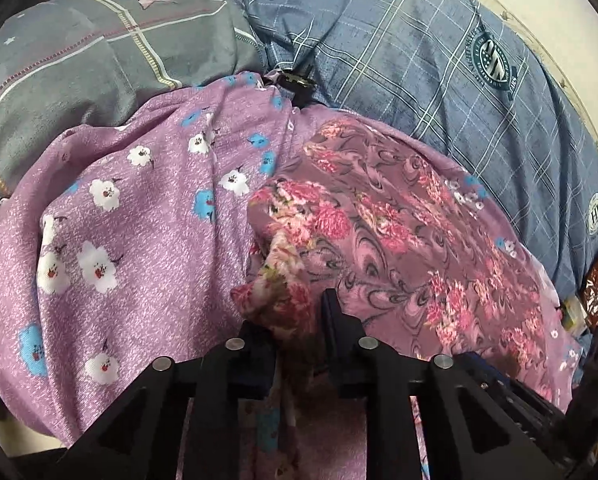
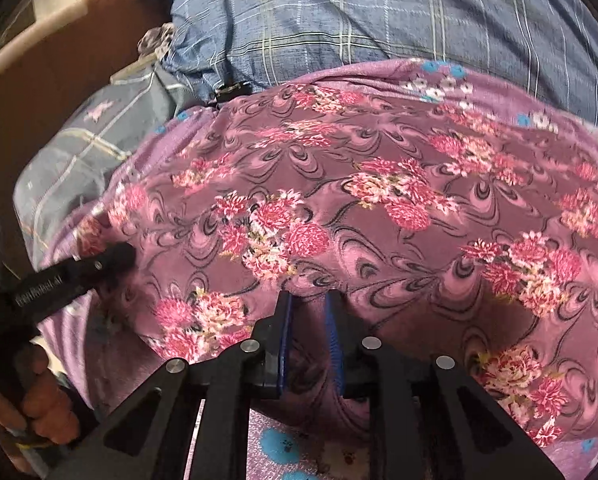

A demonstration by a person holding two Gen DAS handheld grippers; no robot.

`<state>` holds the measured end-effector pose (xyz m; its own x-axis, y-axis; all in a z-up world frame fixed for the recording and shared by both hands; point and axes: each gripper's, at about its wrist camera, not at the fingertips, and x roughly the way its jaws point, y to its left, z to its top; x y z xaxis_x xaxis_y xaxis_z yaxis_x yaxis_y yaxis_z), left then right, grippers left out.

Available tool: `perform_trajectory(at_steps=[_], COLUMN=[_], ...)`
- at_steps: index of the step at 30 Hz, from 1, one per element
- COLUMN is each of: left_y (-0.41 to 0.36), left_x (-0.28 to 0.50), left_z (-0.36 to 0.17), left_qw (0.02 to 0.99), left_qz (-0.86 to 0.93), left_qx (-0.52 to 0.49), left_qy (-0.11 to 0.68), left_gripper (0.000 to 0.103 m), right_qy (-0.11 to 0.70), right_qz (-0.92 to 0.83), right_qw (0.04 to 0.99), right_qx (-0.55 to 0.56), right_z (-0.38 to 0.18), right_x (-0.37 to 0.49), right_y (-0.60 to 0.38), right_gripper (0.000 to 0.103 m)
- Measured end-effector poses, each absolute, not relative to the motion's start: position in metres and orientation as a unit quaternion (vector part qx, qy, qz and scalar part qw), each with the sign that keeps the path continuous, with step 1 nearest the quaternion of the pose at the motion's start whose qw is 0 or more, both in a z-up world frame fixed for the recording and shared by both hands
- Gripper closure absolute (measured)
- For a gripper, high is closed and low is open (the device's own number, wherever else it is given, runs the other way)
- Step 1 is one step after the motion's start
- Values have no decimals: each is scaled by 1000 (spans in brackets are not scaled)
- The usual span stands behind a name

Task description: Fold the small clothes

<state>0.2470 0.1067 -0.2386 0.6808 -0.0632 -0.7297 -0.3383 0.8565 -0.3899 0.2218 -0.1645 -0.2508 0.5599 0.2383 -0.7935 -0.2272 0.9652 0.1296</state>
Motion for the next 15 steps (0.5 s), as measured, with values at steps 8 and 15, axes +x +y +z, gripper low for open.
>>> perform_trajectory(at_steps=[8, 15], left_y=[90, 51], left_x=[269, 273], left_z=[-240, -198], left_qw=[884, 914], left_qz=[100, 87], left_qx=[-204, -128], left_qy=[409, 376], left_gripper=[89, 96], right_qy=[465, 434], right_qz=[142, 109], right_qw=[873, 889], right_qx=[47, 94], right_z=[-246, -226], right_x=[227, 234], right_y=[-179, -219], right_gripper=[91, 87])
